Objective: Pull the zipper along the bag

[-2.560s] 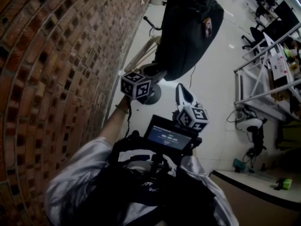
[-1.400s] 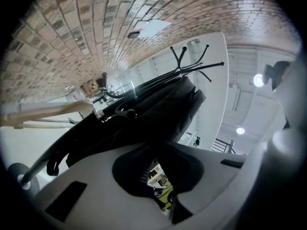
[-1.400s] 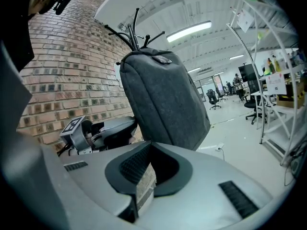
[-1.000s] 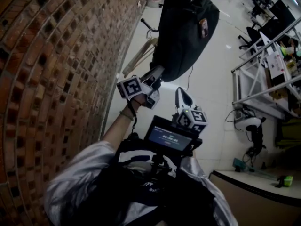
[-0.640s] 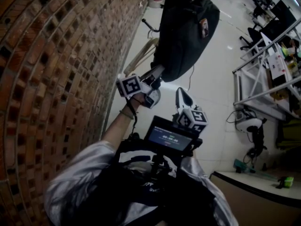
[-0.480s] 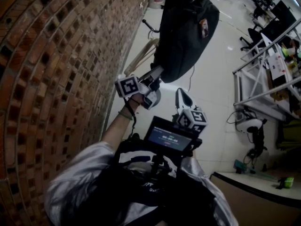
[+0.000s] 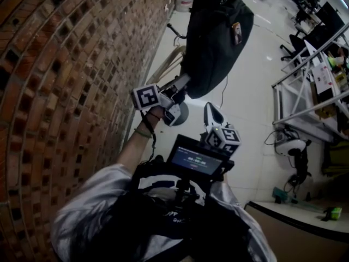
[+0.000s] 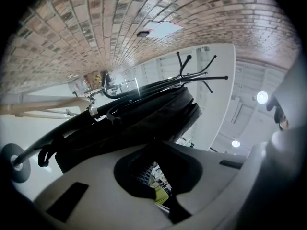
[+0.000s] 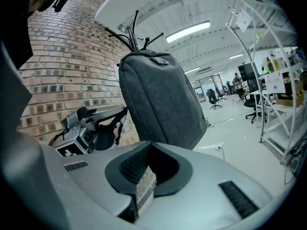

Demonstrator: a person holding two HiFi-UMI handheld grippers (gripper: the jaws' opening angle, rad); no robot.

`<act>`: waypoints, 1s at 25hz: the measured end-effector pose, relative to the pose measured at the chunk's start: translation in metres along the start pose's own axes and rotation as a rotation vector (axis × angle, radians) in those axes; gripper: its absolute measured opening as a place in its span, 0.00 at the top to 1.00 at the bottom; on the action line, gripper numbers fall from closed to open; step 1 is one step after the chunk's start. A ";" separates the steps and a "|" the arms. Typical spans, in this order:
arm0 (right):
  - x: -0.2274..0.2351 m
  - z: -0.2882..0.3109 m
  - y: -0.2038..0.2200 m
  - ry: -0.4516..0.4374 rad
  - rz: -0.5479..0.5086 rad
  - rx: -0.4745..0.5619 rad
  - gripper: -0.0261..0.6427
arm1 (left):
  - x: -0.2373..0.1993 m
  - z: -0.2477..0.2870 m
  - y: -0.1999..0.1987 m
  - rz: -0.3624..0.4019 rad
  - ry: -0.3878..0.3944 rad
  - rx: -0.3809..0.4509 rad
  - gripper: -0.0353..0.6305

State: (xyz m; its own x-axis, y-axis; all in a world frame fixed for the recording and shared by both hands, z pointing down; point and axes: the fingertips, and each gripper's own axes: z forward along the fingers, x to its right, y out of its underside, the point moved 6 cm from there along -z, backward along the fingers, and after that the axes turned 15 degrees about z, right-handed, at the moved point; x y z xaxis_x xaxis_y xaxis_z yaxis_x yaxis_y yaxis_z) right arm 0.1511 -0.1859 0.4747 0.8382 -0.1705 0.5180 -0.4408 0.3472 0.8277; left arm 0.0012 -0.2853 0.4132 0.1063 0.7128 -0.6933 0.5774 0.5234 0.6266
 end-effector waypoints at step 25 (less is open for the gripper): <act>-0.014 0.007 -0.015 -0.057 -0.047 -0.019 0.96 | 0.025 0.011 -0.039 0.491 -0.205 -0.203 0.93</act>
State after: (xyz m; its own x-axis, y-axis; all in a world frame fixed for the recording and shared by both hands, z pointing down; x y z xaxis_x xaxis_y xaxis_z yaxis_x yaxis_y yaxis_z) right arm 0.1439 -0.1956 0.4564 0.8381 -0.2394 0.4902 -0.3943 0.3551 0.8476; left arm -0.0097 -0.2931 0.3676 0.4900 0.8003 -0.3456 0.2552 0.2474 0.9347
